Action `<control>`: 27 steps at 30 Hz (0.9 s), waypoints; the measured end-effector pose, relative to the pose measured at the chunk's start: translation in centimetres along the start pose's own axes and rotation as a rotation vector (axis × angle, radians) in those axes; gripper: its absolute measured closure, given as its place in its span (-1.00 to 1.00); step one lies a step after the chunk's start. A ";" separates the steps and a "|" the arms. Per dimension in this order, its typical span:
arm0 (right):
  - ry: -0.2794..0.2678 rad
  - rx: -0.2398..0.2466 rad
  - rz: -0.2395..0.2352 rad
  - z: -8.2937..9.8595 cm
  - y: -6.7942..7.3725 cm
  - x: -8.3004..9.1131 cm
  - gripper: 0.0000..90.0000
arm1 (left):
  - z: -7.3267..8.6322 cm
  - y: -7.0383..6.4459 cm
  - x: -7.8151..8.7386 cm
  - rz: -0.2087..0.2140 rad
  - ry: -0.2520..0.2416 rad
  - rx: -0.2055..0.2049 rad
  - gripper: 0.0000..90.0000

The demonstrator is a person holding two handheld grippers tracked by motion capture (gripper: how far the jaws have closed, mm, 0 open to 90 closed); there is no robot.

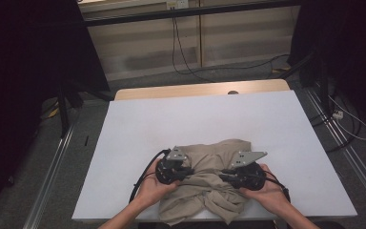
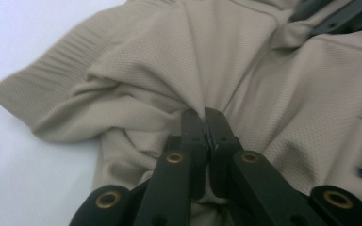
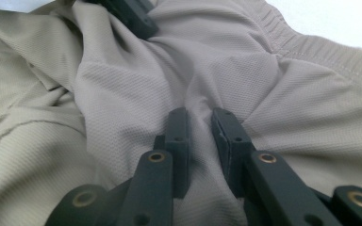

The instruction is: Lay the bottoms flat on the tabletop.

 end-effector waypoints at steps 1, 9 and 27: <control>-0.002 0.001 -0.004 -0.1 0.1 -0.1 0.67 | 0.3 -0.2 0.4 0.007 0.002 0.006 0.96; -0.017 0.012 -0.008 -0.9 0.3 -0.7 0.36 | 1.0 0.0 2.2 -0.046 -0.066 0.048 0.36; -0.074 -0.247 0.320 -1.7 -12.4 2.8 0.43 | -3.0 7.7 1.0 -0.246 -0.118 0.113 -0.05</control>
Point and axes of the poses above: each handheld gripper's, and its own axes: x roughly backward along the jaws, z roughly out of its underside, y roughly to its left, the point moved 6 cm from there along -x, roughly forward along the jaws, and after that the axes turned 8 degrees about -y, right-handed, at the moved point
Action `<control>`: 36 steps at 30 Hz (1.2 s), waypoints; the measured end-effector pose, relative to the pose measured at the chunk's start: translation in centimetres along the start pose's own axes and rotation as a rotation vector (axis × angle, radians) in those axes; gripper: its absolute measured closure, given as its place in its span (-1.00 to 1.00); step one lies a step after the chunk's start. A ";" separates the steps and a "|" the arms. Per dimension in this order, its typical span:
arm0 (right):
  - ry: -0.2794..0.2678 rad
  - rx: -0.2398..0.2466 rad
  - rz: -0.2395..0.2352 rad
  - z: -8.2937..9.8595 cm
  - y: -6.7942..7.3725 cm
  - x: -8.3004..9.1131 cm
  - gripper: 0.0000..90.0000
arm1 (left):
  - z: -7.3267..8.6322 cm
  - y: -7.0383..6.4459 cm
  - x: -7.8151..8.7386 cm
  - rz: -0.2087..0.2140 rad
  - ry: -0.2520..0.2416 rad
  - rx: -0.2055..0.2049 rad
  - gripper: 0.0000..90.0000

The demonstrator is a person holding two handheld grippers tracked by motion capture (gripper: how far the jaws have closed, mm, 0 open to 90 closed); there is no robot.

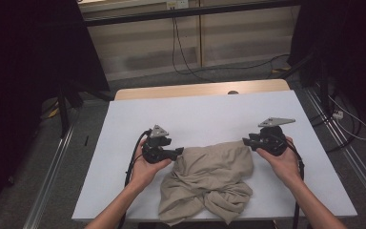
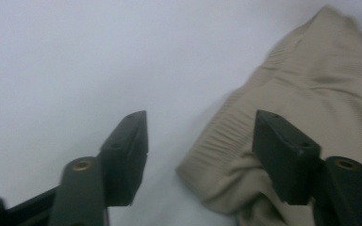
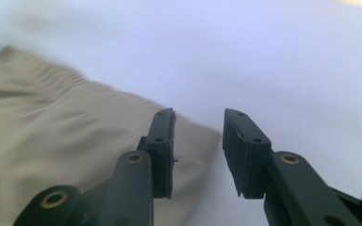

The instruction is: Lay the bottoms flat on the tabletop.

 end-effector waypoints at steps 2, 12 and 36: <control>0.012 -0.065 0.000 0.8 -0.9 -0.8 0.46 | 0.5 0.2 -0.4 0.019 0.003 0.054 0.11; 0.087 -0.062 -0.023 2.4 -0.8 -2.7 0.51 | 2.6 1.2 -0.4 0.019 0.036 0.104 0.32; 0.048 -0.051 0.055 2.2 -2.0 -2.2 0.79 | 2.3 0.3 -1.8 0.097 0.049 0.160 0.92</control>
Point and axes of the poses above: each handheld gripper's, and its own axes: x roughly backward along the jaws, z roughly out of its underside, y roughly to its left, the point moved 6 cm from there along -x, roughly forward along the jaws, and after that the axes turned 8 degrees about -y, right-handed, at the moved point
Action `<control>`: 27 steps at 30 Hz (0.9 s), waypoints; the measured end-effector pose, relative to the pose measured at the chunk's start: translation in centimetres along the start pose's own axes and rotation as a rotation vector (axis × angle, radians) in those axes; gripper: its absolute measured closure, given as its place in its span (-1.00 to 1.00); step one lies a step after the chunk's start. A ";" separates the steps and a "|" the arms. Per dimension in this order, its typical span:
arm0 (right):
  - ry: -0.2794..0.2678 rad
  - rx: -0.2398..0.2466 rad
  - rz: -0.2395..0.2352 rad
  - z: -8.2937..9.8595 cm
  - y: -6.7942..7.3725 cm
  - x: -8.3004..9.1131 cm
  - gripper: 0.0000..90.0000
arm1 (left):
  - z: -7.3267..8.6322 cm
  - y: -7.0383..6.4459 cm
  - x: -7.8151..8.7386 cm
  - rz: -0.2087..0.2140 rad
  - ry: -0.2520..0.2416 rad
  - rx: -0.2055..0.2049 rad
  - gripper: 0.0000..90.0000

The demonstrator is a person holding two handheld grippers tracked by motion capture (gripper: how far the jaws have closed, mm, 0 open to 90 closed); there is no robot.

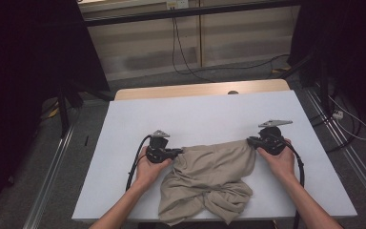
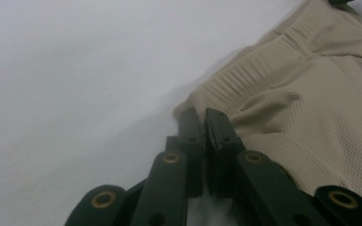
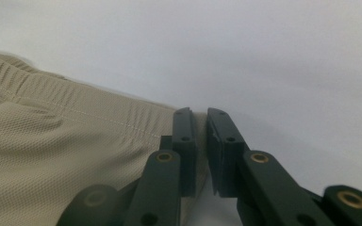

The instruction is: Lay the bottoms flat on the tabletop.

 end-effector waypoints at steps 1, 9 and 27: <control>-0.002 -0.003 -0.002 0.0 0.0 0.0 0.76 | -0.2 0.2 0.1 -0.021 -0.010 -0.002 0.92; -0.032 0.018 -0.028 -0.7 0.8 -0.1 0.87 | -1.4 2.0 1.1 -0.094 -0.067 0.010 0.93; -0.005 -0.030 -0.052 -0.3 0.8 -1.6 0.72 | -1.1 2.6 -0.5 -0.128 -0.034 -0.003 0.38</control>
Point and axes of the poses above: each handheld gripper's, and its own axes: x roughly backward along the jaws, z roughly out of its underside, y roughly to its left, the point moved 6 cm from there along -x, roughly forward along the jaws, and after that the axes turned 8 degrees about -y, right-handed, at the moved point
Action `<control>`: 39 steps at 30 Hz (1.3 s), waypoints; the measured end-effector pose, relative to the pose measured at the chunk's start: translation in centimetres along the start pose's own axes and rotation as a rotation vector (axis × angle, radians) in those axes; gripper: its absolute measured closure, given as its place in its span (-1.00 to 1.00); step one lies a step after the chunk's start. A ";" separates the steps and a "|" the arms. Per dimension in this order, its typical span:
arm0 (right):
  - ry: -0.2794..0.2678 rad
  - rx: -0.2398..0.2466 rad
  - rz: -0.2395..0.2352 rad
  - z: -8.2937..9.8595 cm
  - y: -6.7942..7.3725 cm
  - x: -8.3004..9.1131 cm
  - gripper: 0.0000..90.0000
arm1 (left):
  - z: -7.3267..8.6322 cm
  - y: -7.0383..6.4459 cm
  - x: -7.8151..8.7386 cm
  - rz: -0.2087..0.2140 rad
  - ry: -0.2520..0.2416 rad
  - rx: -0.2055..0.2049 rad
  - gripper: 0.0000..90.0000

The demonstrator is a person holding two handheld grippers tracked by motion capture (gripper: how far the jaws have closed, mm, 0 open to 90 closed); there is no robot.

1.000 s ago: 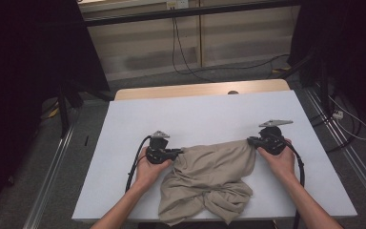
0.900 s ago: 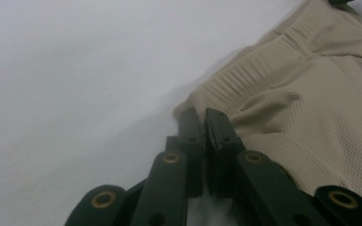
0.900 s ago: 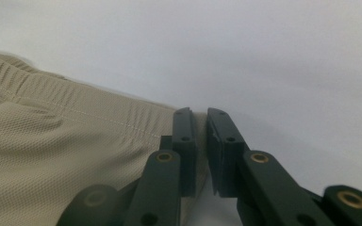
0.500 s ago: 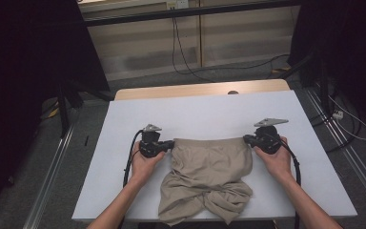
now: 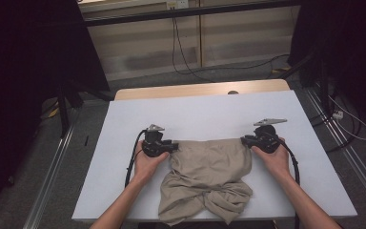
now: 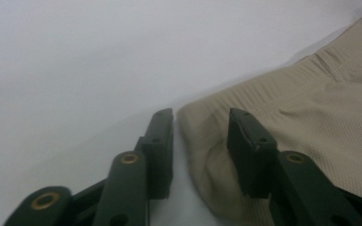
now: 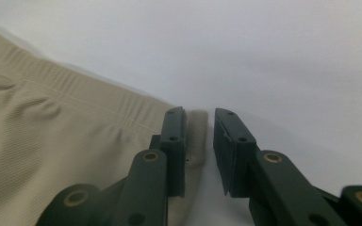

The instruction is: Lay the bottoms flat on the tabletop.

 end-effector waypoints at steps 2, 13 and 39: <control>0.002 0.015 -0.009 0.0 0.4 -0.1 0.77 | 0.0 -0.2 0.0 -0.002 0.005 -0.011 0.59; -0.122 0.092 0.001 -2.7 1.9 1.9 0.90 | -3.2 0.1 3.0 0.005 -0.139 0.019 0.91; -0.454 0.115 -0.022 -17.4 1.9 9.0 0.91 | -16.9 -0.7 9.2 0.011 -0.453 -0.092 0.91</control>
Point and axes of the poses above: each handheld gripper's, and its own axes: x roughly backward along the jaws, z roughly out of its underside, y roughly to its left, the point moved 6 cm from there along -x, roughly forward along the jaws, and after that the axes turned 8 degrees about -y, right-handed, at the moved point
